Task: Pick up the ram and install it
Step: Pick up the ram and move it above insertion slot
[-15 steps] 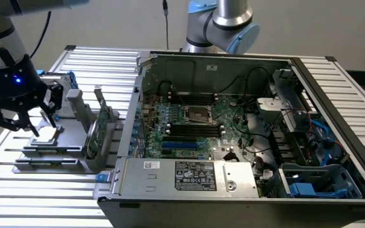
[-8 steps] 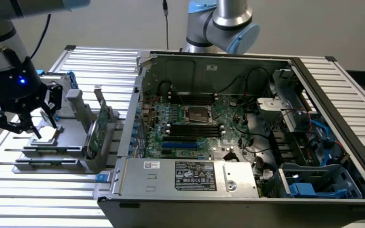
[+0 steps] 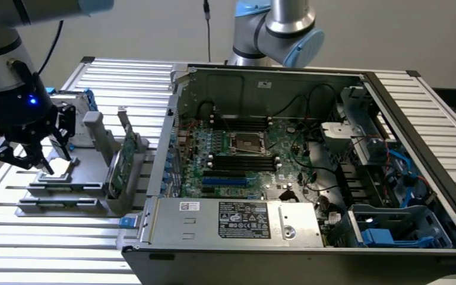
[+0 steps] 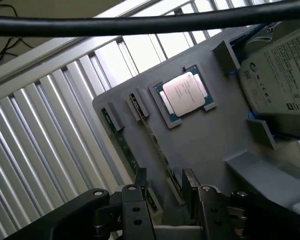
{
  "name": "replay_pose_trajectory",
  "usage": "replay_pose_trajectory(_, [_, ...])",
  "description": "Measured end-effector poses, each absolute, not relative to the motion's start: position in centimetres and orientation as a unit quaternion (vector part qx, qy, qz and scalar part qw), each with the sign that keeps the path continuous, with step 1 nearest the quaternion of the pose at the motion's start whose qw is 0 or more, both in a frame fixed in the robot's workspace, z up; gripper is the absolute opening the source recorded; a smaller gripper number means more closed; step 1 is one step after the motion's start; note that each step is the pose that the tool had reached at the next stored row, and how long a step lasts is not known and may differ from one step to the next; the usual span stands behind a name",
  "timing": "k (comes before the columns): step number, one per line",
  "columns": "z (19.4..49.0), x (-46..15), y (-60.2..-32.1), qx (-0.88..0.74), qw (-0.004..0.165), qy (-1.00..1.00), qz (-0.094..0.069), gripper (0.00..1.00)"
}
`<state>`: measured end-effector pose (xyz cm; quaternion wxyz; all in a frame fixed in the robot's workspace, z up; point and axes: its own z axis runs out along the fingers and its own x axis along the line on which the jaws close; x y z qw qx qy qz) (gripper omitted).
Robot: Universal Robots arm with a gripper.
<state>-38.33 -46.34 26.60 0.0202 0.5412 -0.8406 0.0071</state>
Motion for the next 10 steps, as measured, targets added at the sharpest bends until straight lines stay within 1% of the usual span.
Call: replay_pose_trajectory(10, [26.18, -38.34, -46.36, 0.594, 0.025, -0.804, 0.005, 0.42])
